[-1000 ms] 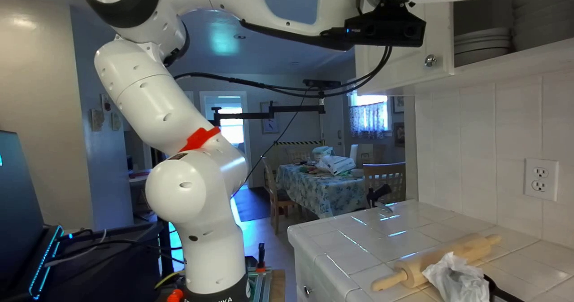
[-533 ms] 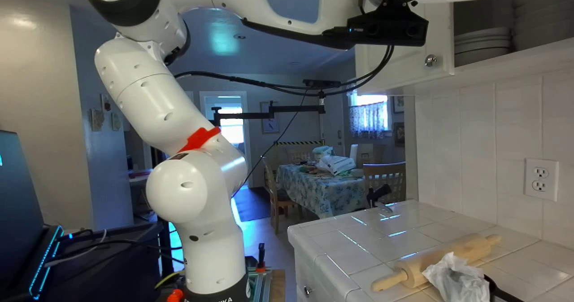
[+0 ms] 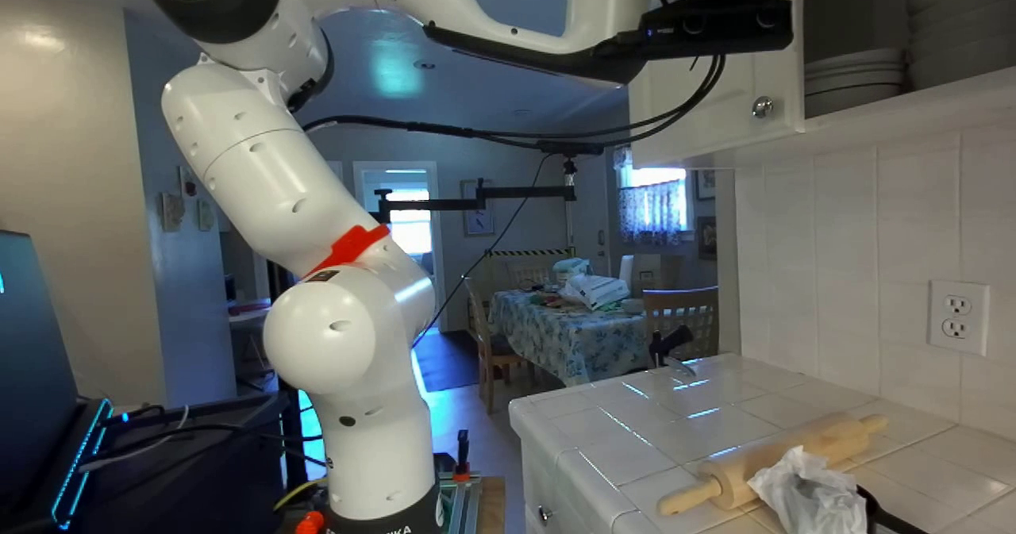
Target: Use the tissue to wipe the cabinet's right door
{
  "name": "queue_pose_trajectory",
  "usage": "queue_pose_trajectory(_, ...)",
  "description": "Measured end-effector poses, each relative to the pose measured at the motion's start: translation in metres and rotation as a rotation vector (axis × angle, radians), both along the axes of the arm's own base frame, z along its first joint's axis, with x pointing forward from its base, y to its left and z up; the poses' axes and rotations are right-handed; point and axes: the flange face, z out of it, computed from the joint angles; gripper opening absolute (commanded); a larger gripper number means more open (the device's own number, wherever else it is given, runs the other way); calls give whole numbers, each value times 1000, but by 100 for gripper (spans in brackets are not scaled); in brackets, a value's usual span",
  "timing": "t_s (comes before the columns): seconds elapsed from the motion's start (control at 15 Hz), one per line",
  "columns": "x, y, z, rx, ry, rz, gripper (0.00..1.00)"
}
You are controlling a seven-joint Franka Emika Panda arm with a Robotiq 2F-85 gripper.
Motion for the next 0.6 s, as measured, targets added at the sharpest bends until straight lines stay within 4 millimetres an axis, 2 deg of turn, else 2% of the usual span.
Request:
queue_pose_trajectory(0.33,21,-6,18,-112,-112,191,0)
queue_pose_trajectory(0.6,29,-19,24,-90,-172,325,0)
